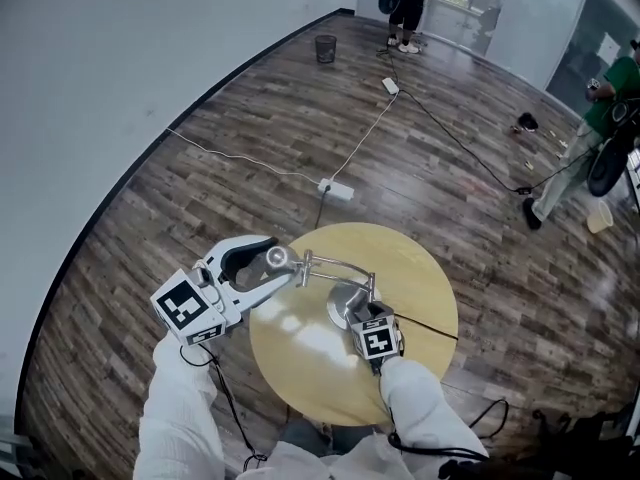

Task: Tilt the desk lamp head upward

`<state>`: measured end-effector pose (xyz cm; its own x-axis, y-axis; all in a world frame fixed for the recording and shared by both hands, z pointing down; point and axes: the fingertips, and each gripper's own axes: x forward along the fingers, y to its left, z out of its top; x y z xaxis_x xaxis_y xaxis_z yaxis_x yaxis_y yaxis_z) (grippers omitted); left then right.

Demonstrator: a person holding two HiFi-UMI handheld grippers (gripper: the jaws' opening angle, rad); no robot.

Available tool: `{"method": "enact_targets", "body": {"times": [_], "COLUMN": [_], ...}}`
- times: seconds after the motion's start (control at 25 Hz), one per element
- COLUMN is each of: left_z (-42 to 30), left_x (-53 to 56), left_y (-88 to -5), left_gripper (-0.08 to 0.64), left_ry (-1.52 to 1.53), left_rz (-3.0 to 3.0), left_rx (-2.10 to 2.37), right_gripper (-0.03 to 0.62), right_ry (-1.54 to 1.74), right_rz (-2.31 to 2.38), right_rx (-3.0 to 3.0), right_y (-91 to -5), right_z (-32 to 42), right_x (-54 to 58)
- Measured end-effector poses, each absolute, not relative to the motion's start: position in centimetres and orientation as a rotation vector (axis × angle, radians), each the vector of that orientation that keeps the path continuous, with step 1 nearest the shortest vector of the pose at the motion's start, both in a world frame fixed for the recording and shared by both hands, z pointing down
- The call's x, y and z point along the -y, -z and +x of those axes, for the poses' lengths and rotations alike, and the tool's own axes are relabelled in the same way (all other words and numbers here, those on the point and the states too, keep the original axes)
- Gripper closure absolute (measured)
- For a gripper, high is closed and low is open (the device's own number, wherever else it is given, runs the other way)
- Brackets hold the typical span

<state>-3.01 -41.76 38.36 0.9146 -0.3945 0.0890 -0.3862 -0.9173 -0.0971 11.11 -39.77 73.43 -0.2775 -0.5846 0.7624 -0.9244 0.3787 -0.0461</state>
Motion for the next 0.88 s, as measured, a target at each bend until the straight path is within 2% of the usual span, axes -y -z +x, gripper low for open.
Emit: {"method": "enact_targets", "body": {"times": [0.48, 0.88], "left_z": [7.7, 8.9], "left_x": [39.3, 38.6], "left_y": [-31.6, -30.8], "left_gripper": [0.358, 0.36], "left_ry": [0.35, 0.403], "left_rz": [-2.868, -2.77], "left_rx": [-0.306, -0.186], "right_gripper": [0.357, 0.357], "right_ry": [-0.661, -0.648], "right_rz": [1.278, 1.269], "right_rx": [1.985, 1.974], "right_y": [-73.4, -73.3], "right_z": [12.8, 9.3], "right_x": [40.0, 40.4]}}
